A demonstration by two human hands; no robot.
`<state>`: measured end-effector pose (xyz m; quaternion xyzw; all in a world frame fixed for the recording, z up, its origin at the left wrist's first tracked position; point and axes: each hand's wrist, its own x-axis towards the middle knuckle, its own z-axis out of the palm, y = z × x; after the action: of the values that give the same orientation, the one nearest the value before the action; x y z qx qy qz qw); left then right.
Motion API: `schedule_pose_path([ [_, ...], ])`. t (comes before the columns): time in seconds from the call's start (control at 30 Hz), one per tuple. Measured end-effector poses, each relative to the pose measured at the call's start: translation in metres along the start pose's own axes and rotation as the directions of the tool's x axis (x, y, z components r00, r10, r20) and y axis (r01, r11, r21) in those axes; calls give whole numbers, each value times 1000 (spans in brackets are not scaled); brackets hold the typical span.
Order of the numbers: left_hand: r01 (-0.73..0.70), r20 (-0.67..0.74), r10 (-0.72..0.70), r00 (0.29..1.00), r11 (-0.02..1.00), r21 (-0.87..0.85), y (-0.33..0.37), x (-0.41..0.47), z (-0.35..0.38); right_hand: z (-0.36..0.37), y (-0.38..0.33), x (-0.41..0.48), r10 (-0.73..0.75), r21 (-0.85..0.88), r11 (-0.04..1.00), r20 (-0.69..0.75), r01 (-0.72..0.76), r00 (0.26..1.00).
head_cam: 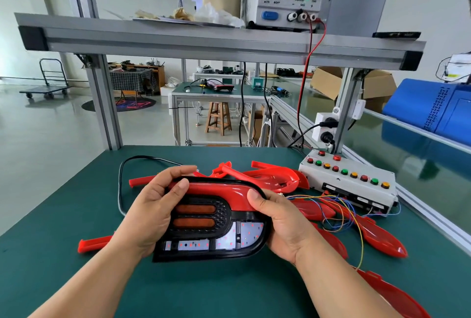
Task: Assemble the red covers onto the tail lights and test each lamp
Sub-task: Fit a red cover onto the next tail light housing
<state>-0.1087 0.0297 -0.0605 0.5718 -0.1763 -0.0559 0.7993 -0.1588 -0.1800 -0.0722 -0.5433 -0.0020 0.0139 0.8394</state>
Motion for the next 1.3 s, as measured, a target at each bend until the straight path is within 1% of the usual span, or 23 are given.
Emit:
schedule_pose_path([
  [0.13, -1, 23, 3, 1000, 998, -64, 1, 0, -3, 0, -1, 0, -20, 34, 999, 18, 19, 1000],
  [0.43, 6, 8, -5, 1000, 996, -88, 4, -1, -1, 3, -3, 0, -56, 71, 996, 22, 55, 998],
  [0.53, 24, 4, -24, 1000, 995, -98, 3, 0, -2, 1, -3, 1, -70, 48, 996, 23, 69, 997],
  [0.63, 55, -34, -58, 998, 995, -81, 1, 1, 0, 2, -1, 3, -86, -28, 996, -2, 86, 996],
  [0.73, 98, -50, -101, 994, 994, -50, -2, 1, 1, 1, -2, 2, -59, -86, 995, -27, 57, 998],
  [0.83, 118, -45, -121, 992, 992, -51, -3, 0, 2, -1, -1, 1, -10, -88, 996, -19, 9, 1000],
  [1.0, 111, 16, -111, 994, 993, -47, -3, -2, 3, -2, 1, -1, 42, -41, 998, 23, -41, 999],
  [1.13, 68, 8, -68, 998, 996, -53, -4, -1, 2, -1, 0, 0, 17, -8, 1000, 18, -17, 1000],
  [1.3, 54, -4, -54, 999, 997, -47, -2, 1, 1, 1, 0, 2, -19, -12, 1000, -9, 19, 1000],
])
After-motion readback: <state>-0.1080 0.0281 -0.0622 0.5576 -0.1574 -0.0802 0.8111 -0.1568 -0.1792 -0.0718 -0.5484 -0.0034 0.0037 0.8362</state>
